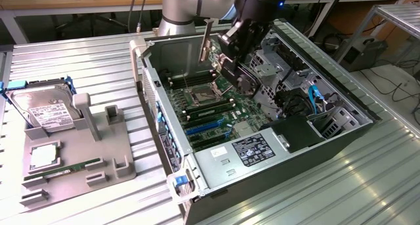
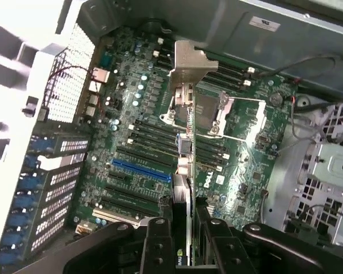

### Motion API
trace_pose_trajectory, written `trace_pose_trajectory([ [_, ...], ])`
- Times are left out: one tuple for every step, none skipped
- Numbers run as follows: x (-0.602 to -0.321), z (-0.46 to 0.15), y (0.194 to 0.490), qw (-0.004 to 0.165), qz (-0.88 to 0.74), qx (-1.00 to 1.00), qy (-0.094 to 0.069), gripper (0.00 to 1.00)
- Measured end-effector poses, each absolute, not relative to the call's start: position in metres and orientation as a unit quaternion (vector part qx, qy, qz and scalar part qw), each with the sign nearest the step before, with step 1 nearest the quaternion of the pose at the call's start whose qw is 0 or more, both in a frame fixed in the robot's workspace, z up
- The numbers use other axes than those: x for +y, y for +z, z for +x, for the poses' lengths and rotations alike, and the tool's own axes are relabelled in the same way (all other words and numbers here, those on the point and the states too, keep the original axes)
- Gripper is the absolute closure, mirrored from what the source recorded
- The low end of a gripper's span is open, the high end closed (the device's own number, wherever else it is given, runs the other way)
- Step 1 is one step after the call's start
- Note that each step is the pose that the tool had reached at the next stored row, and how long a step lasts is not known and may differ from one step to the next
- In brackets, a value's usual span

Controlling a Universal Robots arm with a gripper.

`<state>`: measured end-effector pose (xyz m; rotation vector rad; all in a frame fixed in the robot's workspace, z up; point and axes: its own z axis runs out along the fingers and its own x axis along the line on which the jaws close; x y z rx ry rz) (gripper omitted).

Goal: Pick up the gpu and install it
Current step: 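Insert the gpu into the slot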

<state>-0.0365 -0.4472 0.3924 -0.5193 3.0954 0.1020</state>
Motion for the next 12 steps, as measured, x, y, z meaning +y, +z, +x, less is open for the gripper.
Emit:
trace_pose_trajectory([
  [-0.4472, -0.0365, 0.3923, 0.0, -0.179, 0.983, 0.033, 0.74],
  [-0.4472, -0.0365, 0.3923, 0.0, -0.195, 0.98, 0.033, 0.74],
  [-0.4472, -0.0365, 0.3922, -0.001, -0.206, 0.978, 0.033, 0.74],
  [-0.4472, -0.0365, 0.3922, -0.001, -0.214, 0.976, 0.033, 0.74],
  [-0.4472, -0.0365, 0.3921, -0.001, -0.224, 0.974, 0.033, 0.74],
  [-0.4472, -0.0365, 0.3921, -0.001, -0.232, 0.972, 0.033, 0.74],
  [-0.4472, -0.0365, 0.392, -0.002, -0.243, 0.97, 0.033, 0.74],
  [-0.4472, -0.0365, 0.3919, -0.002, -0.254, 0.967, 0.033, 0.74],
  [-0.4472, -0.0365, 0.3918, -0.002, -0.262, 0.964, 0.033, 0.74],
  [-0.4472, -0.0365, 0.3917, -0.003, -0.272, 0.962, 0.033, 0.74],
  [-0.4472, -0.0365, 0.3916, -0.003, -0.28, 0.959, 0.033, 0.74],
  [-0.4472, -0.0365, 0.3916, -0.003, -0.289, 0.957, 0.033, 0.74],
])
